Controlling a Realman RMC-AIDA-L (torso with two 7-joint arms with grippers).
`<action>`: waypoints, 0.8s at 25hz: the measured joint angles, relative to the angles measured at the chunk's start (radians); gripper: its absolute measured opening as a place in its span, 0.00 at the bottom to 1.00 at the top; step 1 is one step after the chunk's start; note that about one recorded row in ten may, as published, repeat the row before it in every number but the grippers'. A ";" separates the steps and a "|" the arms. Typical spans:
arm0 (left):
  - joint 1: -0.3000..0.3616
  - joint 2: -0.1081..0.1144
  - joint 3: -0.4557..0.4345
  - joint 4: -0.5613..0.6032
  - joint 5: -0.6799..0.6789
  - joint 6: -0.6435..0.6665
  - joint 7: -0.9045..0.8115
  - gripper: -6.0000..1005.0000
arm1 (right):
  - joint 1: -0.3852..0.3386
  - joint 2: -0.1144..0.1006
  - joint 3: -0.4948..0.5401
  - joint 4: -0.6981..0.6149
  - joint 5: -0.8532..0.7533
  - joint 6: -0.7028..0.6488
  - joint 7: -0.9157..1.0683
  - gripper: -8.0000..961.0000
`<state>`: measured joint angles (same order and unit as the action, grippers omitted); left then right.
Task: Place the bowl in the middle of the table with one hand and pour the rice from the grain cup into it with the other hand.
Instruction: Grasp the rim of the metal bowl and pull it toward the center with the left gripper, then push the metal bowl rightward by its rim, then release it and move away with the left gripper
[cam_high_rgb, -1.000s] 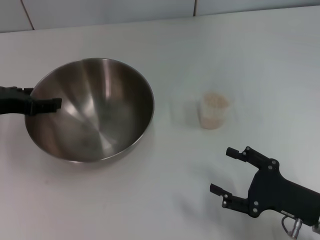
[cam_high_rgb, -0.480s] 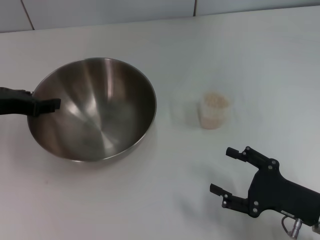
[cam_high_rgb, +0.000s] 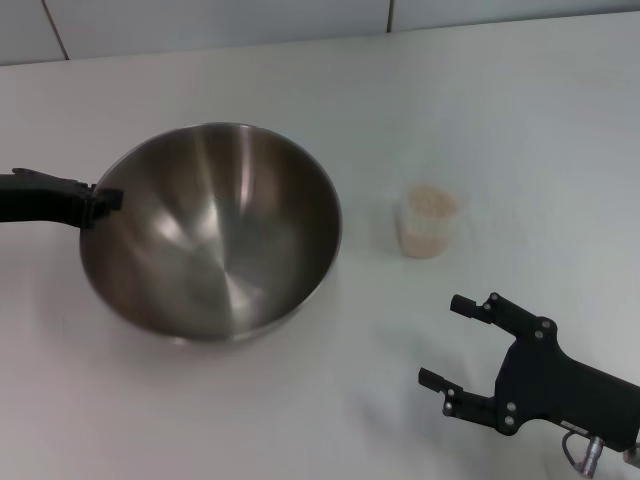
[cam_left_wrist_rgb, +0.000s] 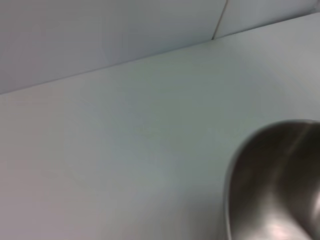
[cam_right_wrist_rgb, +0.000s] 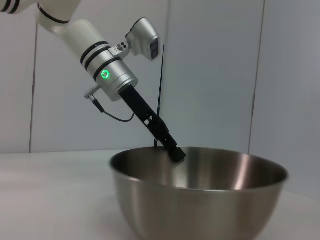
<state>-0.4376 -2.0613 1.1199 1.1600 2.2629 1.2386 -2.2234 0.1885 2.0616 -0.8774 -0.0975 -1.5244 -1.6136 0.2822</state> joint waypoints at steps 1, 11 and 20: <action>0.000 0.000 0.000 0.000 0.000 0.000 0.000 0.24 | 0.000 0.000 0.000 0.000 0.000 0.000 0.000 0.86; -0.091 0.000 -0.081 -0.075 0.062 0.039 -0.019 0.06 | 0.000 0.000 -0.001 -0.001 -0.002 0.000 0.000 0.86; -0.187 0.008 -0.231 -0.117 0.054 0.148 -0.016 0.05 | 0.005 0.000 -0.005 -0.001 -0.002 0.000 0.002 0.86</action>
<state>-0.6242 -2.0535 0.8894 1.0431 2.3165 1.3862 -2.2390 0.1939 2.0616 -0.8828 -0.0982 -1.5267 -1.6141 0.2844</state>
